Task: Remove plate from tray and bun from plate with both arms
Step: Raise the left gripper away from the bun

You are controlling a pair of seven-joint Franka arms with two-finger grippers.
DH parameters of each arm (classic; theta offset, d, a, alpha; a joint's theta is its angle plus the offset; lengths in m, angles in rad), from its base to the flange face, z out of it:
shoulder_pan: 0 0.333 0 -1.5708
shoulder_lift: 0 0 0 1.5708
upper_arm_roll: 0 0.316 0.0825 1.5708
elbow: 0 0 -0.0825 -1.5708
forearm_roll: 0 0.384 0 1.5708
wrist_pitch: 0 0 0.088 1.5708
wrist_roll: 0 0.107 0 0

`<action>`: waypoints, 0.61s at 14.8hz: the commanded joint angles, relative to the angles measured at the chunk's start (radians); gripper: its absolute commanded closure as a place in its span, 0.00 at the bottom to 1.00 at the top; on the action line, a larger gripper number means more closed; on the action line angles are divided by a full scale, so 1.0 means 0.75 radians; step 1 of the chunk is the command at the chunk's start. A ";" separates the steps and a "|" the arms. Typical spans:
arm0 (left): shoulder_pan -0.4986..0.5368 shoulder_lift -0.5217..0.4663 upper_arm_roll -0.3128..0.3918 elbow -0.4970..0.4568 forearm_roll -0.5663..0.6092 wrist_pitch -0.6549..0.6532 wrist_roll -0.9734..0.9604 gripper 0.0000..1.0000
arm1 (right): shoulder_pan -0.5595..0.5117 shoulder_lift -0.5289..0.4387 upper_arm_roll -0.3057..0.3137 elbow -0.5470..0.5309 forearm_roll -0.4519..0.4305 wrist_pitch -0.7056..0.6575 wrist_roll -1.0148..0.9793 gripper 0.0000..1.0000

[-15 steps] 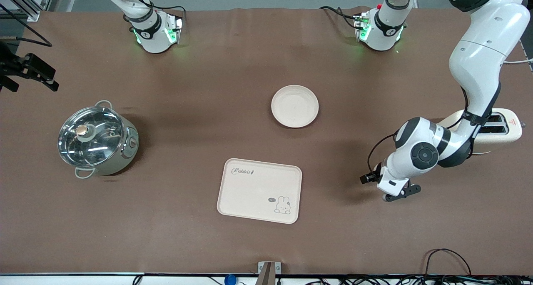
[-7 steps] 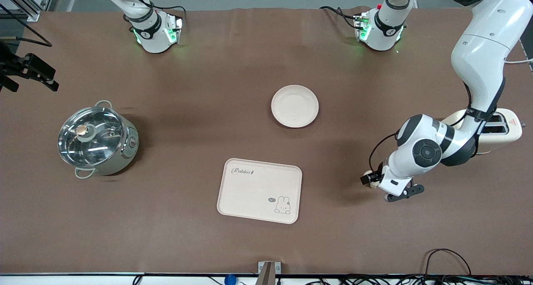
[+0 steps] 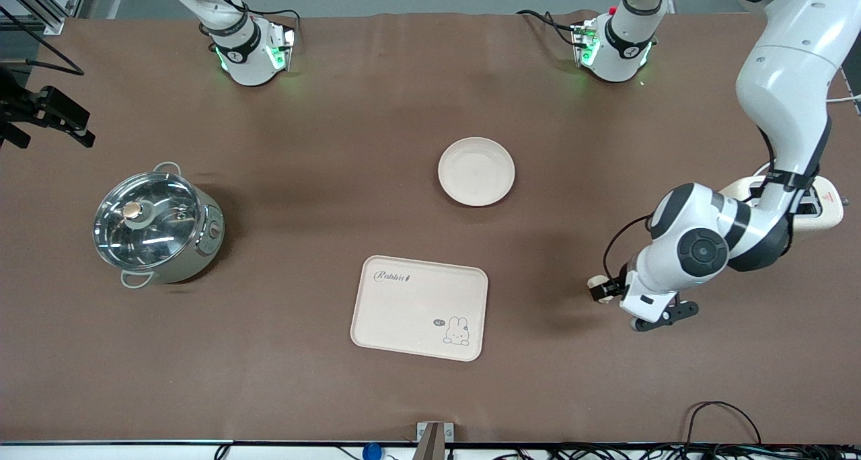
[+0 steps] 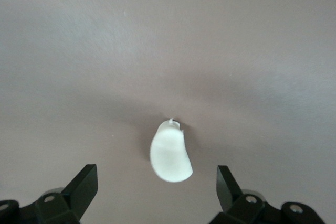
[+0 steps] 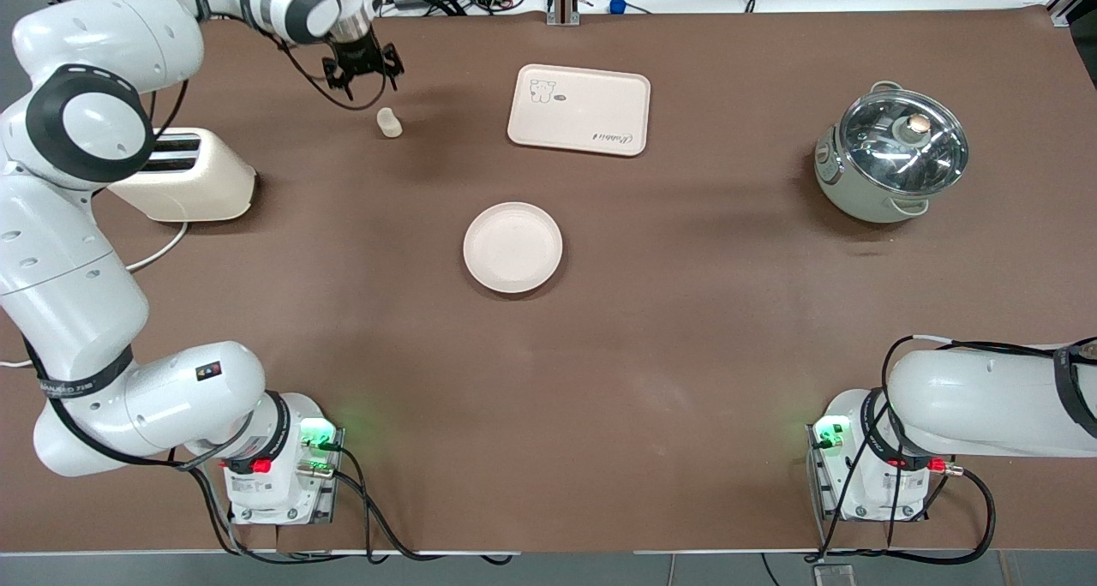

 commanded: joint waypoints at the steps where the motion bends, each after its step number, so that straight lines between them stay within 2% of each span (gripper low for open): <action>1: 0.027 -0.049 -0.073 0.095 0.021 -0.123 0.059 0.00 | 0.003 -0.002 -0.006 -0.004 0.019 -0.001 -0.009 0.00; 3: 0.027 -0.091 -0.104 0.124 0.021 -0.166 0.067 0.00 | 0.003 -0.002 -0.006 -0.004 0.019 0.001 -0.009 0.00; 6: 0.011 -0.312 -0.103 0.122 -0.056 -0.238 0.104 0.00 | 0.003 -0.002 -0.006 -0.006 0.021 -0.001 -0.009 0.00; 9: -0.010 -0.519 0.108 0.116 -0.413 -0.252 0.309 0.00 | 0.003 -0.004 -0.006 -0.004 0.019 -0.001 -0.009 0.00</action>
